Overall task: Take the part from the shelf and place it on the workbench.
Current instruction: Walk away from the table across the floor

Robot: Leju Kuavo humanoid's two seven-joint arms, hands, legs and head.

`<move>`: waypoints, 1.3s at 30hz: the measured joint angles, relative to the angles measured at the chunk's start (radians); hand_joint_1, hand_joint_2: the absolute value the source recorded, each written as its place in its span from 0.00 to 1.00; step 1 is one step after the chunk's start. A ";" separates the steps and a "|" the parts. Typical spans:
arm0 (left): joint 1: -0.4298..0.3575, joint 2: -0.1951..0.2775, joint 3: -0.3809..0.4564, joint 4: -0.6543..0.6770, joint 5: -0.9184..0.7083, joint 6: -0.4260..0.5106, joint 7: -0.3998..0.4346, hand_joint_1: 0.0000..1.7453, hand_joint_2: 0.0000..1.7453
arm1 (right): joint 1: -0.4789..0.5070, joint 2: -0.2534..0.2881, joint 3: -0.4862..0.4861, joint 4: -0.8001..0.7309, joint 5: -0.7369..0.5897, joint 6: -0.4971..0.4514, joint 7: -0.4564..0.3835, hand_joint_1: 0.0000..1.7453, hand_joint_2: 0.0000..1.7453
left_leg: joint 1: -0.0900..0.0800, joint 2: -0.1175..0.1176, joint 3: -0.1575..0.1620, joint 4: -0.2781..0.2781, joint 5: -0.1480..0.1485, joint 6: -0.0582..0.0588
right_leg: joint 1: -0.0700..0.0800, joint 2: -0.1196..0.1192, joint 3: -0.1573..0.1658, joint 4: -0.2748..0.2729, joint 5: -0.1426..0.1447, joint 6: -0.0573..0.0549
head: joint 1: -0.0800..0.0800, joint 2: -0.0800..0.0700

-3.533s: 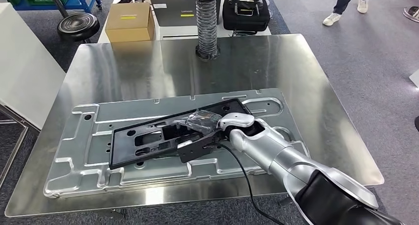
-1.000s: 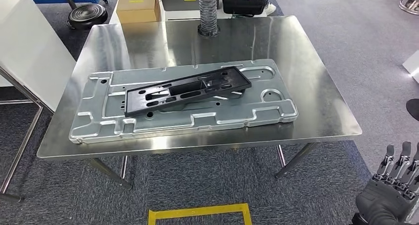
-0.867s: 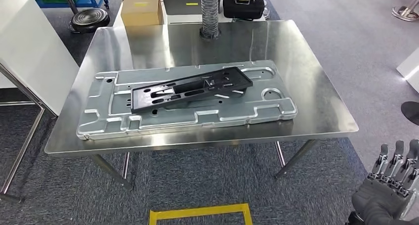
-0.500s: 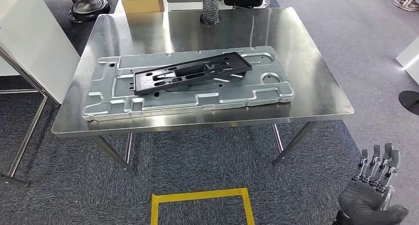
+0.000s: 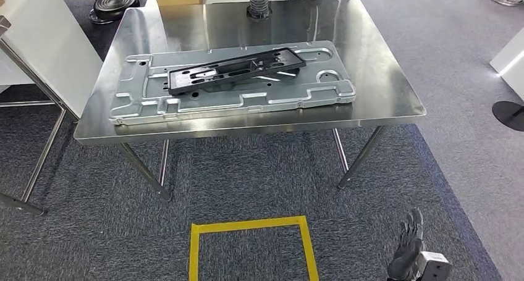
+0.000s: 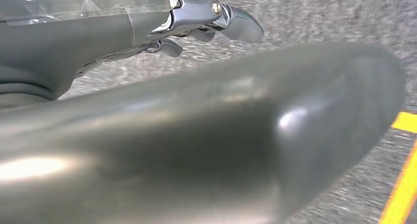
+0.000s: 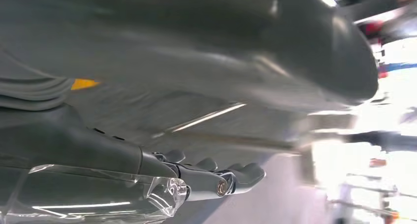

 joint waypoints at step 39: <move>-0.017 0.015 -0.020 -0.003 -0.056 -0.015 0.002 0.00 0.00 | -0.150 -0.122 0.045 1.002 0.092 0.062 0.649 0.00 0.00 | -0.003 0.011 -0.058 -0.049 0.052 0.052 | -0.011 0.007 -0.060 0.235 -0.201 0.043 | 0.004 0.000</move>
